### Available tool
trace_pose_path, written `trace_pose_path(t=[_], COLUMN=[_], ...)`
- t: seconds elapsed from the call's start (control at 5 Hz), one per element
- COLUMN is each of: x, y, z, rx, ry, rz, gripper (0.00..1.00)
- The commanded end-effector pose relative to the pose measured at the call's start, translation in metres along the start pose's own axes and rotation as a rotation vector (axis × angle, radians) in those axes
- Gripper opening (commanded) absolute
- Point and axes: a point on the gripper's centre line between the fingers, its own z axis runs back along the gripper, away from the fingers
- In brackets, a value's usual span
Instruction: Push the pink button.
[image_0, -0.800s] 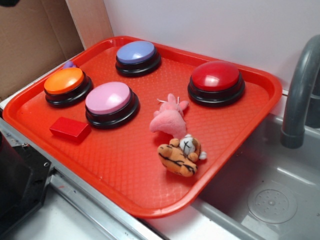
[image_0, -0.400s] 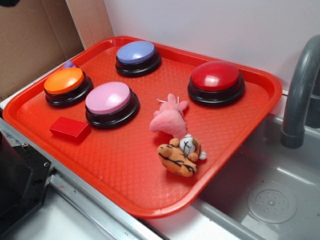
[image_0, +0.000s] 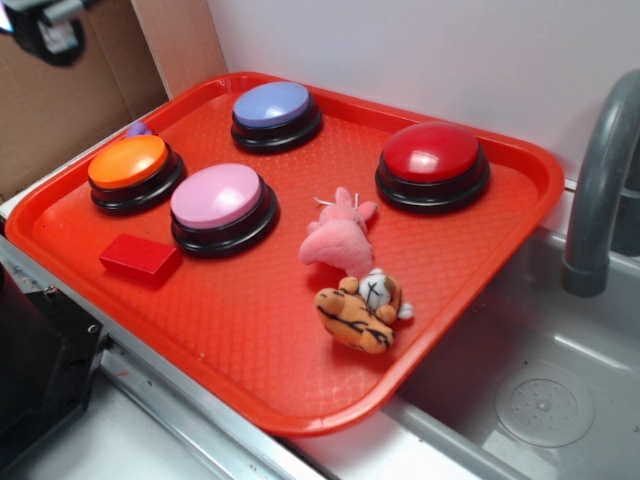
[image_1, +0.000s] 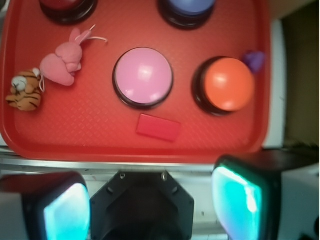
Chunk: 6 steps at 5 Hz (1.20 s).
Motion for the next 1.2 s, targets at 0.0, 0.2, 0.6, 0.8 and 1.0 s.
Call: trace_pose_path(t=[0.0,0.2,0.6,0.8,1.0], x=[0.041,0.043,0.063,0.067,0.065], y=[0.0,0.016,-0.005,-0.015,-0.01], z=[-0.059,-0.083,-0.134,-0.135,-0.141], rx=[0.037,0.076,0.015,0.016,-0.008], ry=[0.032,0.029,-0.009,-0.008,0.001], rz=[-0.194,-0.254,-0.338,-0.353,-0.343], gripper=[1.0,1.0,1.0,1.0,1.0])
